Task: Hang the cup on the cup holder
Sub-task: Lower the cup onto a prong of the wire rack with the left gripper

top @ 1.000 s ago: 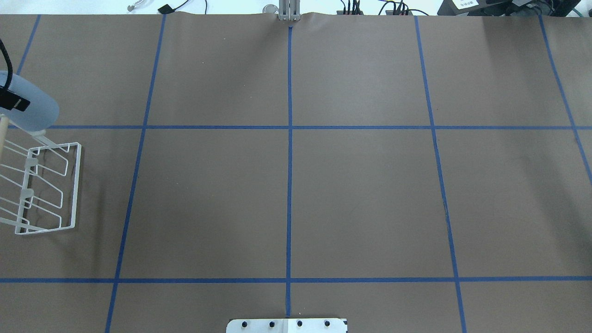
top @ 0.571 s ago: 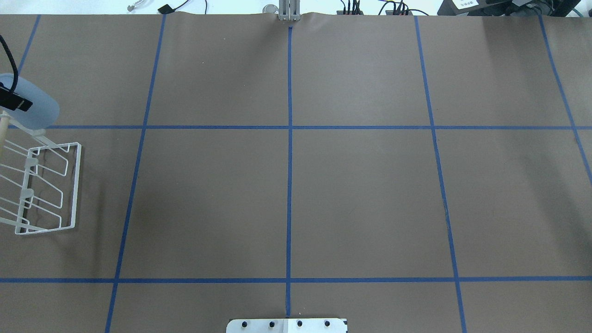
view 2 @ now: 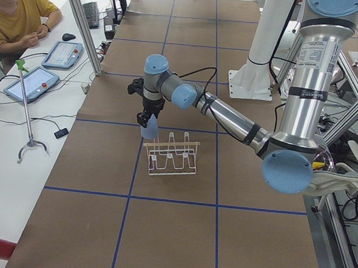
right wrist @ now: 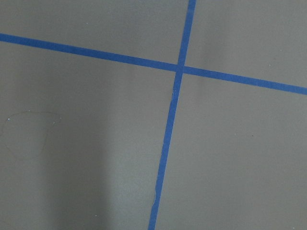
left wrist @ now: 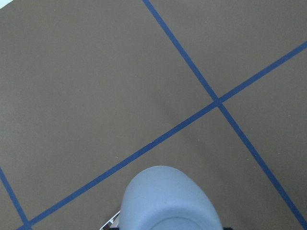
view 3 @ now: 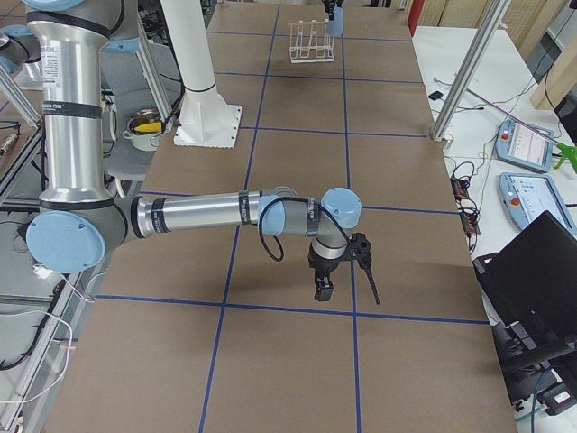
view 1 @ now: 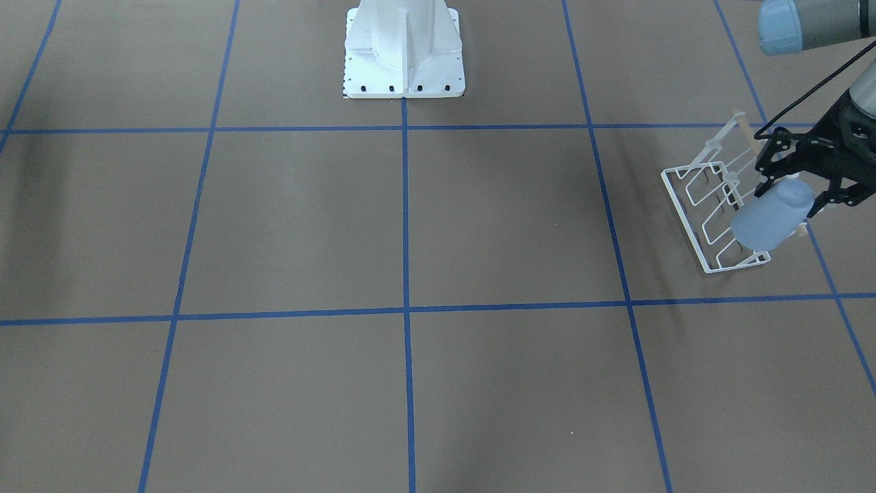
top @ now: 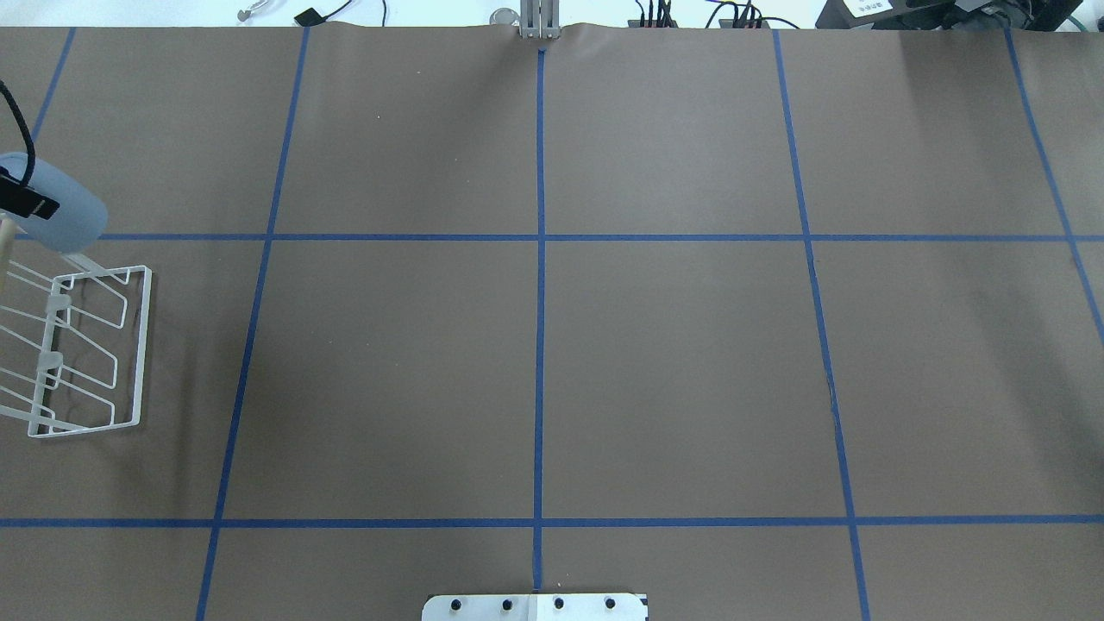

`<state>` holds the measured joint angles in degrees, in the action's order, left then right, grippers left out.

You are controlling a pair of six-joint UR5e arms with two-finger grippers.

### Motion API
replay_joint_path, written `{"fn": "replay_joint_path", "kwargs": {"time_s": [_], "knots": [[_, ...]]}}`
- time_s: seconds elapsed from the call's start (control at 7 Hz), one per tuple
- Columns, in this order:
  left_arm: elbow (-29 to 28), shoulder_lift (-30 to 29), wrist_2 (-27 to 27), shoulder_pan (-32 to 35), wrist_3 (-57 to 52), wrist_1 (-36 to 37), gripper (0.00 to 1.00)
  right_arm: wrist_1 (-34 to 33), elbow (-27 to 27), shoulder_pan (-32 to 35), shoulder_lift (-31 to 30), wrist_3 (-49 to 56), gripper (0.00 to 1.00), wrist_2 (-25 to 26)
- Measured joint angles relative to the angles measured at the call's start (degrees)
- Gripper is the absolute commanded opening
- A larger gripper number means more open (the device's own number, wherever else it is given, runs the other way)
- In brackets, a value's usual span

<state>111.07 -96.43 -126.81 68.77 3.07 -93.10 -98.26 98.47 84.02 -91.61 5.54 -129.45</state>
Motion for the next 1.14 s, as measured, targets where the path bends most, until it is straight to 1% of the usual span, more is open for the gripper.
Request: {"fn": "replay_joint_path", "kwargs": {"time_s": [0.71, 0.86, 1.14], "knots": [[-0.3, 0.6, -0.8, -0.2, 2.0, -0.2, 0.0, 0.0, 0.0, 0.0, 0.0, 0.0, 1.0, 0.0], [-0.6, 0.6, -2.0, -0.2, 3.7, -1.0, 0.0, 0.0, 0.0, 0.0, 0.0, 0.0, 1.0, 0.0], [-3.6, 0.5, -3.0, -0.3, 5.3, -5.2, 0.0, 0.0, -0.1, 0.0, 0.0, -0.1, 1.0, 0.0]]}}
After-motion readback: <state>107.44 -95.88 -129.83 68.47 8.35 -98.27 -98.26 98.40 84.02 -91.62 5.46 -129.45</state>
